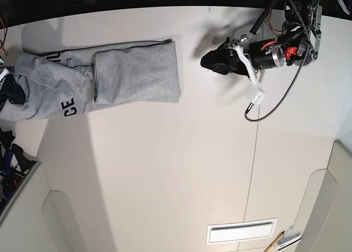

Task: Fold the T-shirt properly
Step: 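Grasp the bundle with both grippers and fold it over again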

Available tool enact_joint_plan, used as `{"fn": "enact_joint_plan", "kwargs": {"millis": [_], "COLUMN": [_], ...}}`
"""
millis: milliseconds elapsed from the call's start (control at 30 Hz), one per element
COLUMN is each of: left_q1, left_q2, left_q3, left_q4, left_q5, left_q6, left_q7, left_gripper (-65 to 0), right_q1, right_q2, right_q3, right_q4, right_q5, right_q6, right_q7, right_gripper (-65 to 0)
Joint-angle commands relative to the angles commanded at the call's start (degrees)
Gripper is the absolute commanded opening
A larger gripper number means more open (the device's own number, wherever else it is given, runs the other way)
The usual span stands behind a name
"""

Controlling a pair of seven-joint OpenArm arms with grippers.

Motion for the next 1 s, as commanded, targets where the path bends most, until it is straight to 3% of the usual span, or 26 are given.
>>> {"fn": "enact_joint_plan", "kwargs": {"millis": [167,300,533,700,767,833,1000], "left_q1": [-1.07,-2.64,-3.13,-3.13,-3.13,-3.13,-3.15], "left_q2": [4.90,8.39,9.90,9.92,9.90,9.90,9.57], "left_q3": [4.55,4.66,4.66,4.66,4.59,4.55,4.55], "left_q4": [-3.48,-5.68,-6.08,-6.08,-6.08,-6.05,-5.92], "left_q5": [4.31,6.97,6.99,6.93,6.93,6.43,5.16], "left_q6": [0.00,0.00,0.00,0.00,0.00,0.00,0.00], "left_q7": [-1.09,-1.29,-1.51,-1.49,-1.42,-1.33,-0.81], "left_gripper": [-29.1,-29.1,-29.1,-29.1,-29.1,-29.1,-29.1], "right_q1": [-0.15,-0.26,-0.33,-0.31,-0.31,-0.28,-0.28], "right_q2": [-5.68,-11.19,-18.23,-21.53,-21.53,-21.53,-21.53], "right_q3": [-0.94,-5.51,-24.59,-37.97,-41.42,-44.19,-52.17], "right_q4": [10.43,15.87,16.98,15.08,13.31,12.94,13.07], "right_q5": [0.39,-0.04,-4.94,-14.91,-16.13,-16.04,-13.53], "right_q6": [-0.02,0.00,-0.04,-0.66,-0.68,-0.66,-0.66], "right_q7": [-0.52,-0.70,-0.59,2.05,3.28,4.44,4.55], "right_gripper": [-65.0,-65.0,-65.0,-65.0,-43.4,-31.1,-30.7]}}
